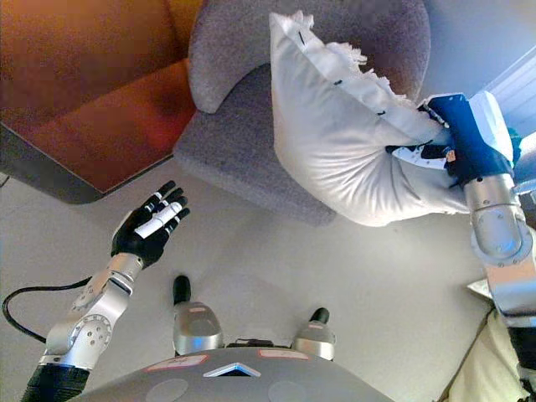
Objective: Pick up the pillow and put it on the sofa.
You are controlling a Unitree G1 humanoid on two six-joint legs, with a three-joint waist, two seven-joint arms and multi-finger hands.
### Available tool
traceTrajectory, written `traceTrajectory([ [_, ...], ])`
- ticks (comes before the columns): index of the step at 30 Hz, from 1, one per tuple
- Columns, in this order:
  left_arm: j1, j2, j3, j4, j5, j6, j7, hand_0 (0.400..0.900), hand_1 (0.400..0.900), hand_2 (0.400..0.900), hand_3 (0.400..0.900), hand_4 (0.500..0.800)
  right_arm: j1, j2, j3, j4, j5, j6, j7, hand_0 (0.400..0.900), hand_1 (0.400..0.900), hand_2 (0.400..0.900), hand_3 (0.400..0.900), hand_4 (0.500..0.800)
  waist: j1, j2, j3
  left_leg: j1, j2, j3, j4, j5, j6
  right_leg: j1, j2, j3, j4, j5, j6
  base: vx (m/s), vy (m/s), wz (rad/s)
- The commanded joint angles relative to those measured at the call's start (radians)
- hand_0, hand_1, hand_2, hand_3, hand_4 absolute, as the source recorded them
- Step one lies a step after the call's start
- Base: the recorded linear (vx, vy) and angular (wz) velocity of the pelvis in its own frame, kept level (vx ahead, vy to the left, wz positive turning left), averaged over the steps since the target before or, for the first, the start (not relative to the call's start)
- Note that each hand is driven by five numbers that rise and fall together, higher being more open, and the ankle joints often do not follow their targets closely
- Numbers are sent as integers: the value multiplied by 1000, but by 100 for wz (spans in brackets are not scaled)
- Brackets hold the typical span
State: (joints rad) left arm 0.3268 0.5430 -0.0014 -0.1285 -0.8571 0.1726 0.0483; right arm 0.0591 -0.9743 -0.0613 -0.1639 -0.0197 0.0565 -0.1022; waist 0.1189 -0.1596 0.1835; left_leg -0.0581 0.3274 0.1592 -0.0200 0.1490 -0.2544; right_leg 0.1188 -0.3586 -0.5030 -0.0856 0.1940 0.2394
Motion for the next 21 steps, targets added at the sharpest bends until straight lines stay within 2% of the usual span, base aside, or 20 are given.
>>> traceTrajectory([
  [1, -50, 52, 48, -119, 9, -30, -58, 900, 900, 900, 900, 800, -308, -90, -39, 64, 50, -57, -101, 400, 400, 400, 400, 500, 58, -6, -60, 143, -46, 66, -45, -107, 109, -55, 1, -1, 40, 43, 17, 102, -94, 10],
  [4, -41, 65, 59, -124, 15, -17, -82, 900, 900, 900, 900, 800, -384, -116, 12, 160, 57, -43, -108, 400, 400, 400, 400, 500, 80, -9, -59, 138, -44, 50, -46, -100, 103, -45, 5, -15, 37, 38, 17, 84, -95, 12],
  [5, -35, 76, 65, -128, 14, -10, -98, 900, 900, 900, 900, 800, -420, -123, 33, 237, 59, -56, -104, 400, 400, 400, 400, 500, 97, -10, -57, 135, -42, 41, -46, -98, 100, -41, 6, -24, 33, 36, 17, 79, -123, 15],
  [9, -26, 100, 76, -135, 18, 6, -129, 900, 900, 900, 900, 800, -554, -150, 134, 416, 74, -39, -100, 400, 400, 400, 400, 500, 133, -10, -52, 127, -35, 16, -47, -91, 91, -29, 7, -51, 24, 30, 19, 60, -110, 13],
  [12, -26, 121, 82, -141, 21, 23, -149, 900, 900, 900, 900, 800, -698, -185, 250, 584, 104, -24, -76, 400, 400, 400, 400, 500, 167, -8, -47, 119, -30, -6, -51, -84, 83, -22, 11, -70, 20, 28, 20, 58, -121, 14],
  [14, -30, 135, 83, -139, 22, 32, -153, 900, 900, 900, 900, 800, -758, -197, 299, 650, 121, 9, -49, 400, 400, 400, 400, 500, 182, -8, -44, 115, -28, -20, -53, -81, 80, -20, 13, -77, 19, 28, 21, 80, -133, 13],
  [15, -38, 154, 84, -128, 23, 40, -166, 900, 900, 900, 900, 800, -820, -210, 355, 743, 126, 53, -57, 400, 400, 400, 400, 500, 202, -8, -44, 118, -18, -46, -56, -93, 69, -12, 26, -66, 13, 17, 22, 35, -188, 13],
  [16, -48, 166, 83, -122, 23, 47, -175, 900, 900, 900, 900, 800, -896, -215, 417, 821, 123, 114, -52, 900, 900, 900, 900, 800, 214, -13, -34, 103, -25, -47, -55, -75, 74, -21, 17, -82, 16, 32, 22, 10, -211, 11],
  [18, -65, 193, 85, -112, 26, 55, -211, 900, 900, 900, 900, 800, -1052, -220, 529, 955, 154, 202, -59, 900, 900, 900, 900, 800, 240, -14, -25, 82, -14, -64, -56, -66, 67, -27, 22, -86, 11, 30, 22, -69, -157, 2],
  [19, -66, 191, 87, -115, 31, 57, -221, 900, 900, 900, 900, 800, -1106, -217, 560, 984, 194, 228, -91, 900, 900, 900, 900, 800, 242, -6, -28, 85, -1, -78, -57, -79, 57, -22, 34, -73, 8, 14, 22, -48, -98, -3],
  [21, -74, 192, 74, -126, 27, 46, -227, 900, 900, 900, 900, 800, -1199, -189, 559, 1029, 222, 252, -174, 900, 900, 900, 900, 800, 248, 4, -19, 67, 0, -84, -57, -72, 55, -26, 33, -76, 6, 12, 22, -70, -19, 2],
])
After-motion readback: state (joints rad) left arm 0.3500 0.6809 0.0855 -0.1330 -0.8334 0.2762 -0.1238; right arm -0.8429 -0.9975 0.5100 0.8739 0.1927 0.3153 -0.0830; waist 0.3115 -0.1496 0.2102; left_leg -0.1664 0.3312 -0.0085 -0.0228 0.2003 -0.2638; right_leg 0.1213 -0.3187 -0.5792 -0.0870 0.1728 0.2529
